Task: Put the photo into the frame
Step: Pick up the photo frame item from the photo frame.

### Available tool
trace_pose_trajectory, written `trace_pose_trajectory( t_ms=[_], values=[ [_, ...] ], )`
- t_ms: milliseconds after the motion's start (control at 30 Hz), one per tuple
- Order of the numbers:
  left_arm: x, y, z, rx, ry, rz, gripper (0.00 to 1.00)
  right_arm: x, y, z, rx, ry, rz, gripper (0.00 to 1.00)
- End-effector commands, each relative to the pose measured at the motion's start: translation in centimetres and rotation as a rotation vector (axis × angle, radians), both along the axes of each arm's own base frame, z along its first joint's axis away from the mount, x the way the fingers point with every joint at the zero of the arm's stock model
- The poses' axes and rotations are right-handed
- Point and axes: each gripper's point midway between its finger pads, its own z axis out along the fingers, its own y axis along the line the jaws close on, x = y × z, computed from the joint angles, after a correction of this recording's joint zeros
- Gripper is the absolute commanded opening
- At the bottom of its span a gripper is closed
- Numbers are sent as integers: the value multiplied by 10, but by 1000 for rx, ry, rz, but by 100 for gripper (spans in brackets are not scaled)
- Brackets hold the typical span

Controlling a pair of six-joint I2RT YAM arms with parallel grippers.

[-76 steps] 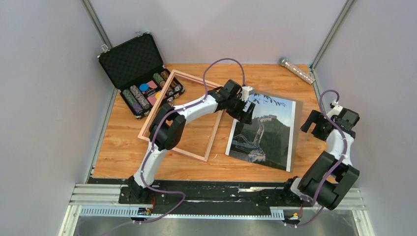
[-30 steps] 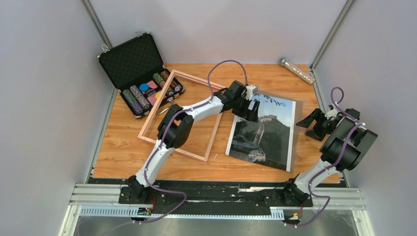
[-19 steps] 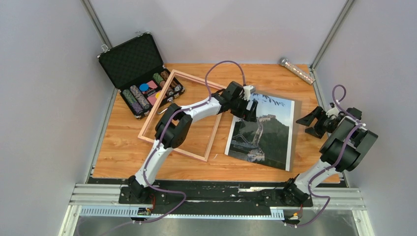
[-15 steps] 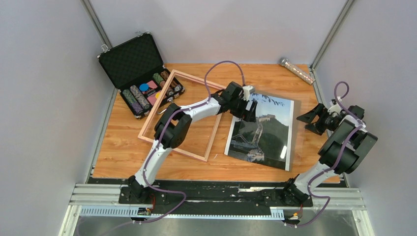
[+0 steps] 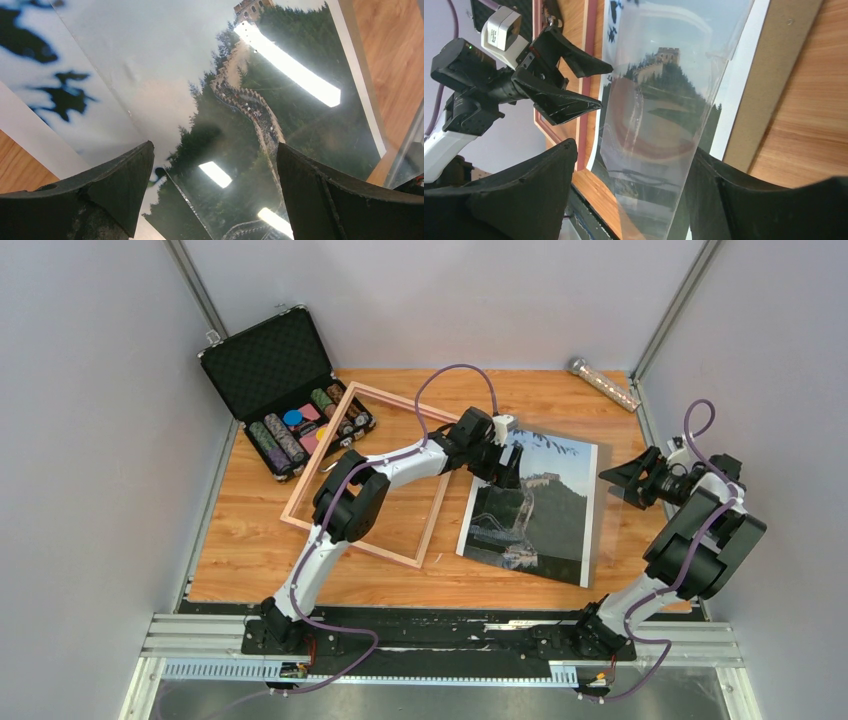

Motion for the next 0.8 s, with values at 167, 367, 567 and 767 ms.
trace_pose_trajectory(
  t_ms=[167,367,567,767],
  values=[
    [-28,1,-11,33,63,-55,100,3,9,5,87,-67,64,63],
    [-29,-2,-5,12,61,-69,100,5,20,-3,95,-44,95,55],
    [-30,-1,4,2,43,-77,100,11,23,4,88,-49,105,42],
    [-27,-1,23,-15,5,-77,100,13,23,19,82,-80,107,20]
  ],
)
